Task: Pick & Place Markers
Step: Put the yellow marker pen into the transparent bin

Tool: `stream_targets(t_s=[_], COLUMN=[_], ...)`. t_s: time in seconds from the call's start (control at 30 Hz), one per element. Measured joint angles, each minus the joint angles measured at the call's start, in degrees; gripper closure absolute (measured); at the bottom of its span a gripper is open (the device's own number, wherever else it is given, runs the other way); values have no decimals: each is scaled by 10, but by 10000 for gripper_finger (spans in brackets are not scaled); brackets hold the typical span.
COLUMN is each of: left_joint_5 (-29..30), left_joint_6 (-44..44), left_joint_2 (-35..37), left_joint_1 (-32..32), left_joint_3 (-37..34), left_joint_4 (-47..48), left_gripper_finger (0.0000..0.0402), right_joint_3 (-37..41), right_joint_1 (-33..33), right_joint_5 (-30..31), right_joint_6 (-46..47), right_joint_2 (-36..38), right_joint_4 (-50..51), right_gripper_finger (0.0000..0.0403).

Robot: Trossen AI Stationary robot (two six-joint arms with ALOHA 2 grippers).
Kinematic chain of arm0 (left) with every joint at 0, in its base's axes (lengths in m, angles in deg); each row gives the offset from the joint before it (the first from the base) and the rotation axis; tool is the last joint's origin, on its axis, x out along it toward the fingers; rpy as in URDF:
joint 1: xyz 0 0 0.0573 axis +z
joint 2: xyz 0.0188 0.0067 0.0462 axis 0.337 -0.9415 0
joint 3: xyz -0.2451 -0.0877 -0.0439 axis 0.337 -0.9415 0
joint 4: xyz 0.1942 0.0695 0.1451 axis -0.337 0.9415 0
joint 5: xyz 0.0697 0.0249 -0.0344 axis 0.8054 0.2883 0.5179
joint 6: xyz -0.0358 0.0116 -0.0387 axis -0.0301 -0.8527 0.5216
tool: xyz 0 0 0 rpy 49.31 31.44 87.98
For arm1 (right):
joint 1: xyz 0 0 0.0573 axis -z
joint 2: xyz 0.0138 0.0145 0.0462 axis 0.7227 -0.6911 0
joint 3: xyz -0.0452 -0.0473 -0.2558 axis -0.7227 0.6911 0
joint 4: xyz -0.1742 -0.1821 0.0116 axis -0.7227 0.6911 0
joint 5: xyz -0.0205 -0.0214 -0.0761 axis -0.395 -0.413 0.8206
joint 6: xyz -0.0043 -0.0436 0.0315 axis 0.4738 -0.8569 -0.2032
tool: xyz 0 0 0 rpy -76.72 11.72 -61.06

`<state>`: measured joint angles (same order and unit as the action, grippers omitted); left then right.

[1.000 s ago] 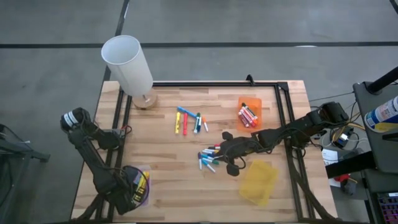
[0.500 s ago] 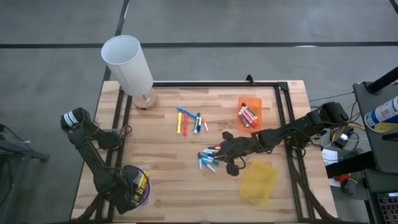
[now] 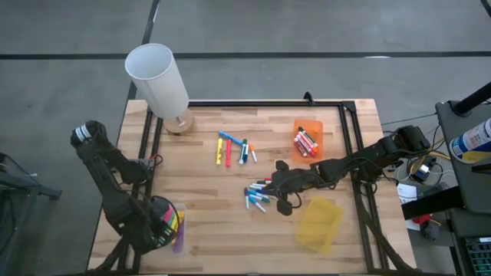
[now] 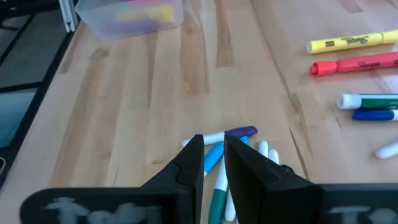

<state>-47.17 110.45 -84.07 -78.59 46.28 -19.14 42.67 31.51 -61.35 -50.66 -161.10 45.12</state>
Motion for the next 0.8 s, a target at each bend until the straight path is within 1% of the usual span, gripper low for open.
stream_targets(t_s=[0.17, 0.43, 0.53, 0.6, 0.7, 0.8], left_joint_5=[43, 67, 110, 143, 164, 169], left_joint_6=[-29, -60, -68, -69, -84, -115], left_joint_2=[38, 62, 63, 63, 73, 83], left_joint_1=[0, 0, 0, 6, 47, 122], left_joint_3=[-1, -1, -2, -2, -2, -2], left_joint_4=[13, 28, 36, 46, 69, 112], left_gripper_finger=[275, 275, 275, 275, 275, 275], right_joint_3=[-2, -4, -4, -4, -4, -4], right_joint_1=[2, 1, 2, 2, 2, 2], right_joint_5=[2, 1, 3, 22, 57, 76], right_joint_6=[0, -2, -9, -16, -33, -49], right_joint_2=[0, 0, 0, 0, 0, 1], right_joint_4=[-8, -38, -39, -39, -47, -65], right_gripper_finger=[346, 346, 346, 346, 346, 346])
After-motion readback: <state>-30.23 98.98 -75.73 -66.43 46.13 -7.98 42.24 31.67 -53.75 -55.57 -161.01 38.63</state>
